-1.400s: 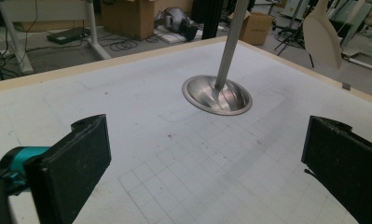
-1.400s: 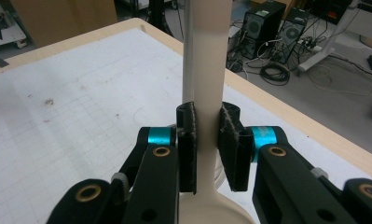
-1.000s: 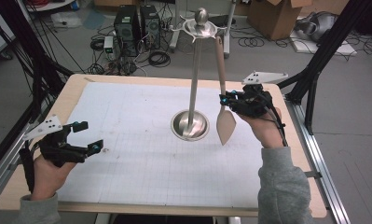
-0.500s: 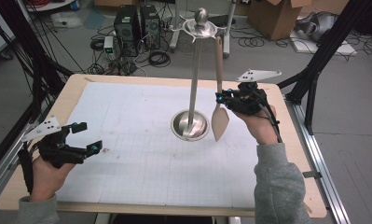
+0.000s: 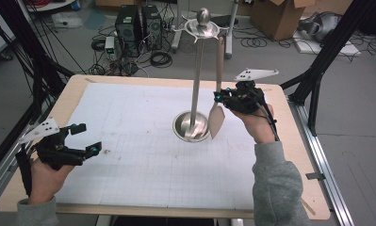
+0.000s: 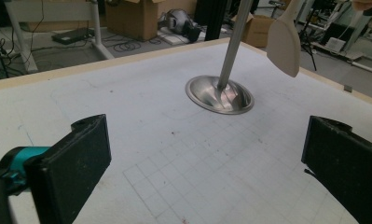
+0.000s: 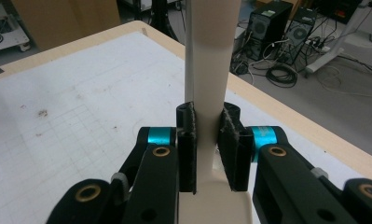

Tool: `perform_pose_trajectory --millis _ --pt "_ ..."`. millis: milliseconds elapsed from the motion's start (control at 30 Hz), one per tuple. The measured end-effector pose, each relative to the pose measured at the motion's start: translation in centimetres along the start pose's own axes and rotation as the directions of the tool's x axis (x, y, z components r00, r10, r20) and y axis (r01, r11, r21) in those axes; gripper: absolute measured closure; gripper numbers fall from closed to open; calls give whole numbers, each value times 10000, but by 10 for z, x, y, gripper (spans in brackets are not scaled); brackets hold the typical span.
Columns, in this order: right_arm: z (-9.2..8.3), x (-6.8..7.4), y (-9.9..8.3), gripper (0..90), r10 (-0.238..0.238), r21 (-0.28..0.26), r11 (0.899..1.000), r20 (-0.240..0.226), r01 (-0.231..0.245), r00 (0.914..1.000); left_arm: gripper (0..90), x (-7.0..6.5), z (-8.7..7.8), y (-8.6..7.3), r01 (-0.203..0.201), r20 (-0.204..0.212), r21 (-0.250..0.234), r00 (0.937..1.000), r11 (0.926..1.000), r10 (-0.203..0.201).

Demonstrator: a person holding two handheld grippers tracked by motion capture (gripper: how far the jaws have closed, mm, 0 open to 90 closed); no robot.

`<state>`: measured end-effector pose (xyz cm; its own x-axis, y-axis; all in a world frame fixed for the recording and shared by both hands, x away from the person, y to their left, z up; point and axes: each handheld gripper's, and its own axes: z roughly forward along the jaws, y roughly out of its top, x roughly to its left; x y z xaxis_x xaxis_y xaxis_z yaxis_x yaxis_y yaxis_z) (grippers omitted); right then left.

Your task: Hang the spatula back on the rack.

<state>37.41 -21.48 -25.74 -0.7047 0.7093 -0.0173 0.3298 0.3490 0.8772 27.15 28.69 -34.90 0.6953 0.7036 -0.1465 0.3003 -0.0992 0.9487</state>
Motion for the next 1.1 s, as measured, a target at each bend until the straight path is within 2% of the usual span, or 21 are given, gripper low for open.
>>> perform_pose_trajectory --millis 667,1033,1100 --pt "14 1 3 784 93 -137 9999 -52 -94 9999 17 -1 -3 -1 -3 -55 2 10000 10000 3" --pt "14 3 1 770 162 -214 9996 -20 -162 9999 17 -2 -4 0 -31 -86 -64 10000 10000 31" --pt "13 3 1 742 179 -279 9994 -50 -181 9998 17 -2 -4 0 -24 -72 -68 10000 10000 24"
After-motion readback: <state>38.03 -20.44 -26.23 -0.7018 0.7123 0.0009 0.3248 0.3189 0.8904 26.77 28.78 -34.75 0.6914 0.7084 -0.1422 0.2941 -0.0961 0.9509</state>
